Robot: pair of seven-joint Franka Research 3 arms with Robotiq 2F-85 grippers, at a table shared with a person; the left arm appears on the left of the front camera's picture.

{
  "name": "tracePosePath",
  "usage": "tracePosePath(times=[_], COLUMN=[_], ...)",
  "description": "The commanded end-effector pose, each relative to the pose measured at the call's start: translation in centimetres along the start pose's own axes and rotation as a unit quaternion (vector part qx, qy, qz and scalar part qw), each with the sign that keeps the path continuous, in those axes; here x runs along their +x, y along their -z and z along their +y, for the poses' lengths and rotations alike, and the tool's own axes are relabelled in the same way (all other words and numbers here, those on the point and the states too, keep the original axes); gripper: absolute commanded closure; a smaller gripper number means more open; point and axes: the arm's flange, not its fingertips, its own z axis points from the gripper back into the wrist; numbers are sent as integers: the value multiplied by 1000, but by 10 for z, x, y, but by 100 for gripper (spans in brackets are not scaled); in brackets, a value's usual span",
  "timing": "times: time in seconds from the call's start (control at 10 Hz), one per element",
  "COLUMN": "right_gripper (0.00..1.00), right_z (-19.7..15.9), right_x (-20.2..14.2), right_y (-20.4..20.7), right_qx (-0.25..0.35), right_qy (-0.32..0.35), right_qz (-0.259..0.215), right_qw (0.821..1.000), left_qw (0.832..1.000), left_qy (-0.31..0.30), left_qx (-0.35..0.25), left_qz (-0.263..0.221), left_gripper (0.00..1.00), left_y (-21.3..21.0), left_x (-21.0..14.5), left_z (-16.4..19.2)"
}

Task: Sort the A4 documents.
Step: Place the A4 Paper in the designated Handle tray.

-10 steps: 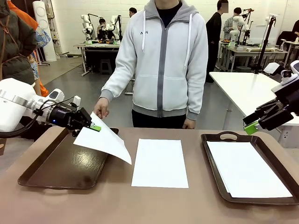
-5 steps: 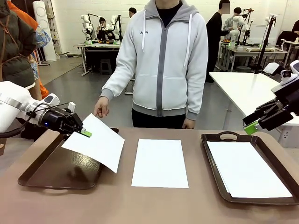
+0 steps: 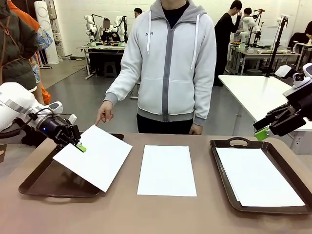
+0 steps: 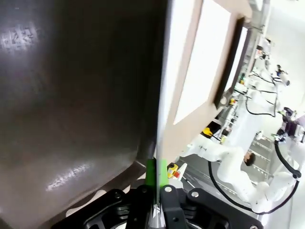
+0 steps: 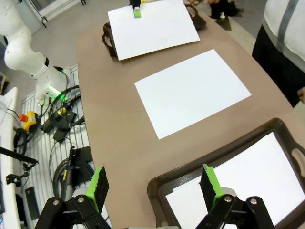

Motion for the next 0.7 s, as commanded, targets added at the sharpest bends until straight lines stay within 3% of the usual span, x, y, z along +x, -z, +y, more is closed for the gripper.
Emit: tracePosePath(times=[0.0,0.4,0.6], right_gripper=[0,0,0], right_z=[1,1,1], right_x=[-1,-1,-1], right_y=[1,1,1], right_qx=[2,2,2], right_qy=[0,0,0], right_qz=[3,3,3], right_qw=[1000,1000,1000], left_qw=[998,992,991], left_qy=[-22,-33,-28], left_qx=[54,95,101], left_qz=[-16,-80,-81], left_gripper=[99,99,99], left_y=[-4,-16,-15], left_x=[9,8,8], left_z=[2,21,21])
